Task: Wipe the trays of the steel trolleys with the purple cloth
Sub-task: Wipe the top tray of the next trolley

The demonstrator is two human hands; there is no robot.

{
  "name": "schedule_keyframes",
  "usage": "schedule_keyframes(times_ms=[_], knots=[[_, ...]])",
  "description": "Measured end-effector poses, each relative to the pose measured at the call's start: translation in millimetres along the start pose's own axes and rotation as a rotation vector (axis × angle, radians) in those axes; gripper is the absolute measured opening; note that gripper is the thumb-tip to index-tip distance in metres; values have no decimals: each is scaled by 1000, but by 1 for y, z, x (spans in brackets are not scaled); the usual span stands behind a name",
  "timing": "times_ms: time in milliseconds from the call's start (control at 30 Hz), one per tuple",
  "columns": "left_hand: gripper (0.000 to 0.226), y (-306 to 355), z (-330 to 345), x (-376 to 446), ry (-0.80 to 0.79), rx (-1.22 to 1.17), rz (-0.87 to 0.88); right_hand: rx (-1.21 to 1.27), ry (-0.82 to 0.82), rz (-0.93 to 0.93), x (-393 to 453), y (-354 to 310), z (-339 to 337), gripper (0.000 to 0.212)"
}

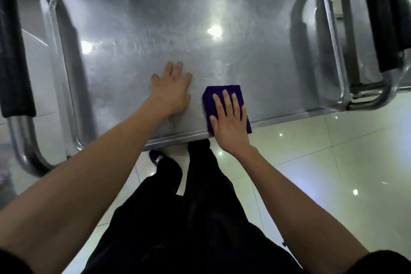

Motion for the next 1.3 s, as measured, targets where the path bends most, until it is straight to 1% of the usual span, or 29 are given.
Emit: schedule_keyframes(times_ms=[100, 233, 300, 400, 533, 633, 833, 967, 1067, 1167, 1300], knots=[[61, 2, -2, -2, 7, -14, 2, -3, -16, 8, -23, 3, 5, 59], [57, -1, -7, 0, 32, -59, 12, -24, -29, 12, -23, 0, 6, 59], [52, -6, -15, 2, 99, -73, 1, -42, -25, -4, -15, -4, 4, 59], [46, -23, -26, 6, 188, -62, -72, -27, -29, -34, 5, -15, 1, 59], [40, -39, -28, 9, 196, -67, -109, 16, -34, -26, 49, -31, -5, 60], [38, -41, -25, 10, 208, -94, -117, 45, -50, -55, 94, -43, -11, 60], [37, -44, -18, 14, 209, -95, -164, 64, -32, -123, 187, -75, -30, 59], [43, -46, -16, 14, 174, -93, -179, 89, -24, -125, 251, -100, -50, 60], [42, -46, -20, 11, 196, -111, -185, 101, -17, -134, 293, -120, -65, 60], [43, -45, -21, 10, 208, -130, -182, 106, 12, -161, 318, -137, -76, 61], [48, -48, -19, 11, 190, -129, -165, 92, 24, -167, 328, -141, -77, 61]])
Point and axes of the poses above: each hand's wrist, its own x-axis towards the middle knuckle, its own z-axis out of the palm, y = z × x, the point moved 7 cm from there along x, towards the middle knuckle, and after that the axes turned 4 degrees about z, right-handed, at the moved point
